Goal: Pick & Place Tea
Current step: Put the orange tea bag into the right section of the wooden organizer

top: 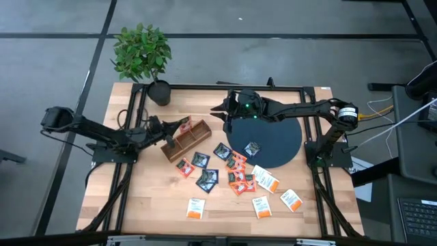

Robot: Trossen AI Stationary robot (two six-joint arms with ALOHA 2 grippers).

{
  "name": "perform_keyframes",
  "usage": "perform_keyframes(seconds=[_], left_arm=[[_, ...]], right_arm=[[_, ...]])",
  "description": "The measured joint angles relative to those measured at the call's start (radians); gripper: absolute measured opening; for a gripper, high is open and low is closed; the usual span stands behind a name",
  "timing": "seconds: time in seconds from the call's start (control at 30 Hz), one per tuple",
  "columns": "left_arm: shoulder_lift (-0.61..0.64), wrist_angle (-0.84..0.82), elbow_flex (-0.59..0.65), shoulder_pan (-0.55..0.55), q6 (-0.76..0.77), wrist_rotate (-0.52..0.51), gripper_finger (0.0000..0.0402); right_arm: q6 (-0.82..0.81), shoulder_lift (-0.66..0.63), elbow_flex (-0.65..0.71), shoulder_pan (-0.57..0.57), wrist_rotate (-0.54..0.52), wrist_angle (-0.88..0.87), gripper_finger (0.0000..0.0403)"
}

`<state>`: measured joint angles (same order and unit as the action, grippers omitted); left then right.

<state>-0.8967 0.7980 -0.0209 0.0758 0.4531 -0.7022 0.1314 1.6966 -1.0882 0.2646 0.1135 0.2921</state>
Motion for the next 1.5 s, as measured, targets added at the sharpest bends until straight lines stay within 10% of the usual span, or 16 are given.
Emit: perform_keyframes(seconds=[0.83,1.5], left_arm=[[-0.652,0.410,-0.149,-0.024,0.048,-0.104,0.0002],[-0.738,0.434,-0.148,-0.037,0.027,-0.145,0.0002]], right_arm=[[0.009,0.000,0.000,0.000,-0.042,0.003,0.0088],[0.012,0.001,0.000,0.000,-0.042,0.003,0.0088]])
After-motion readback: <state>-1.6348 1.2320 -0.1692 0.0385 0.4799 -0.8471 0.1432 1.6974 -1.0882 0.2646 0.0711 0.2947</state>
